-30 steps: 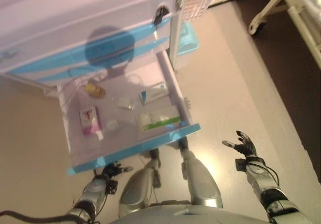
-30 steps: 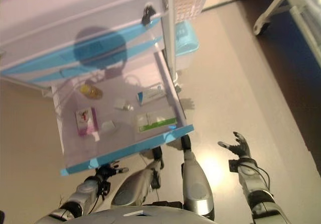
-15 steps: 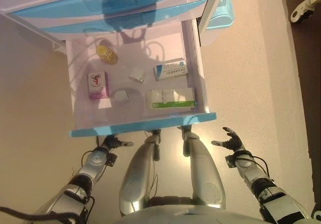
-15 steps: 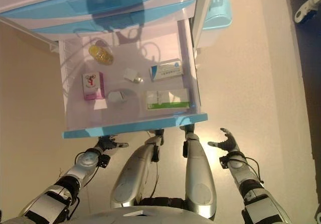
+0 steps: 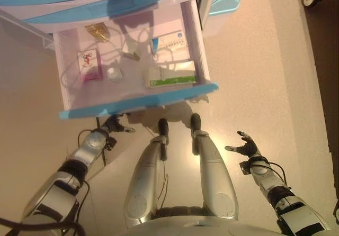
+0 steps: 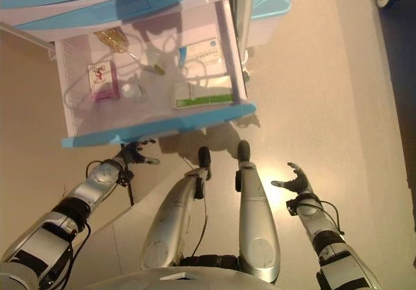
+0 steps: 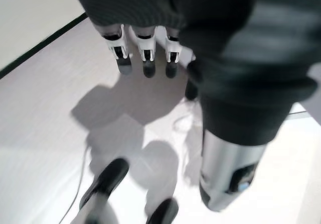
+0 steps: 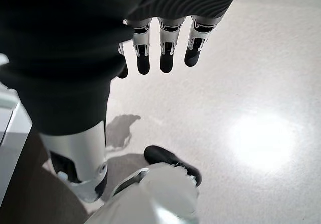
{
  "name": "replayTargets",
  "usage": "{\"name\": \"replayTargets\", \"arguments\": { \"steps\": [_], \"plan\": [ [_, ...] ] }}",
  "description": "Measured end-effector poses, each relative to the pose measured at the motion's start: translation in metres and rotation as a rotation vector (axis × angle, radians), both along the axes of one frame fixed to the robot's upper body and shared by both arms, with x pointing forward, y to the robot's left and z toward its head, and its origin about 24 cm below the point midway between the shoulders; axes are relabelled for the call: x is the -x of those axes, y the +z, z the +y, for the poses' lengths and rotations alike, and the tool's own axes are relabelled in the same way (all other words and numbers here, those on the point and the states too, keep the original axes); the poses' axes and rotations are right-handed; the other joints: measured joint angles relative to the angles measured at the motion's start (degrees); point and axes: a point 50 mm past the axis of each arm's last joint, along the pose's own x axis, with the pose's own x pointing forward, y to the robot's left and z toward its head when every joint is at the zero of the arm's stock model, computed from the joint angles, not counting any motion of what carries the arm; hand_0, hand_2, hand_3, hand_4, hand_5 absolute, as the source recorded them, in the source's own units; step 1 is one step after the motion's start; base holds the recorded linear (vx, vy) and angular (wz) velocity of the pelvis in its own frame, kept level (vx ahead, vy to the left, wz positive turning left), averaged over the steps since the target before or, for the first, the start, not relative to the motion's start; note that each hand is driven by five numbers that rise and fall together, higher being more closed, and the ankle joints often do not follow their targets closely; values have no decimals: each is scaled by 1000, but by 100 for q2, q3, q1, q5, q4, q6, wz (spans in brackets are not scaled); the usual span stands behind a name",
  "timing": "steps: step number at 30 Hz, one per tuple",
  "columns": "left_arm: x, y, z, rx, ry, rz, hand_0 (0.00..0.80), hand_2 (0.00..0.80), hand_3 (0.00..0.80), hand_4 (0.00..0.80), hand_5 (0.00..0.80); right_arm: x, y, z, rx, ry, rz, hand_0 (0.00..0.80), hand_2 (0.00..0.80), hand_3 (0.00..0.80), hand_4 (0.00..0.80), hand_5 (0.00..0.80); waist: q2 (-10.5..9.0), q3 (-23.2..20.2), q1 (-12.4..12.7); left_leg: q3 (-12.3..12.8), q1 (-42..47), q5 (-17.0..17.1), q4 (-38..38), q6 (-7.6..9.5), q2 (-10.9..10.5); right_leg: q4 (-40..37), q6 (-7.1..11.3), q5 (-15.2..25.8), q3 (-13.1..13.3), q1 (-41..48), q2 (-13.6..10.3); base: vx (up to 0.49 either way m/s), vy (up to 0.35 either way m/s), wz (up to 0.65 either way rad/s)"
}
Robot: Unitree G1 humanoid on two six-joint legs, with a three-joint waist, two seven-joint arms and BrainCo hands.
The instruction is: Open the drawer and pick up the medicine
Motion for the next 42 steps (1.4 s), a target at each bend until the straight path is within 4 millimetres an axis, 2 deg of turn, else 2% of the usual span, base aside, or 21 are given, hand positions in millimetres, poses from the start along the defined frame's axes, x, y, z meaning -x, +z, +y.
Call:
{"name": "replayTargets", "arguments": {
  "steps": [5, 6, 9, 13, 17, 21, 30, 36, 39, 42],
  "plan": [
    [-31, 50, 9, -53, 38, -98, 0, 0, 0, 0, 0, 4, 1, -2, -1, -9, -7, 0, 0, 0, 0, 0, -77, 34, -236, 146, -170, -43, 208, 27, 40, 64, 23, 13, 227, -185, 113, 21, 71, -13],
    [-40, 66, 14, -57, 72, -113, 0, 0, 0, 0, 0, 5, 0, -2, 1, -5, -7, 0, 0, 0, 0, 0, -99, 39, -258, 154, -257, -54, 272, 19, 62, 83, 36, 22, 317, -270, 177, 21, 92, -25],
    [-56, 94, 24, -35, 171, -166, 0, 0, 0, 0, 0, 6, -1, -2, 2, -3, -2, 0, 0, 0, 0, 0, -134, 59, -446, 261, -374, -113, 398, 38, 95, 117, 78, 51, 434, -381, 229, 31, 99, -22],
    [-66, 127, 41, -24, 351, -270, 0, 0, 0, 0, 0, 10, -3, -1, 21, 26, 17, 0, 0, 0, 0, 0, -208, 90, -673, 395, -402, -306, 620, 73, 129, 222, 106, 69, 628, -425, 305, 23, 74, -27],
    [-70, 167, 54, 56, 595, -492, 0, 0, 0, 0, 0, 14, -8, 5, 29, 59, 27, 0, 0, 0, 0, 0, -279, 116, -787, 429, -492, -471, 847, 54, 192, 293, 123, 60, 731, -479, 414, -4, 42, -22],
    [-65, 166, 60, 119, 770, -578, 0, 0, 0, 0, 0, 14, -8, 11, 32, 85, 9, 0, 0, 0, 0, 0, -410, 138, -842, 424, -504, -514, 858, 47, 196, 272, 133, 67, 815, -500, 474, -19, 27, -14],
    [-64, 174, 66, 136, 849, -613, 0, 0, 0, 0, 0, 10, -5, 15, 28, 92, -17, 0, 0, 0, 0, 0, -429, 137, -849, 407, -613, -525, 834, 65, 205, -9, 218, 211, 826, -487, 499, -34, 20, -3],
    [-67, 170, 62, 161, 736, -544, 0, 0, 0, 0, 0, 6, -3, 21, 15, 102, -35, 0, 0, 0, 0, 0, -430, 137, -790, 371, -463, -554, 822, 118, 197, -130, 235, 258, 821, -249, 471, -33, -24, 1],
    [-67, 157, 59, 179, 623, -466, 0, 0, 0, 0, 0, 1, -1, 26, -4, 122, -38, 0, 0, 0, 0, 0, -429, 136, -761, 367, -175, -550, 698, 137, 186, -239, 238, 251, 816, 32, 435, 0, 0, 0],
    [-63, 134, 49, 248, 493, -386, 0, 0, 0, 0, 0, 0, -2, 30, -29, 152, -19, 0, 0, 0, 0, 0, -425, 134, -713, 359, 293, -520, 451, 142, 172, -443, 234, 256, 797, 493, 383, 32, -30, 2]
  ]
}}
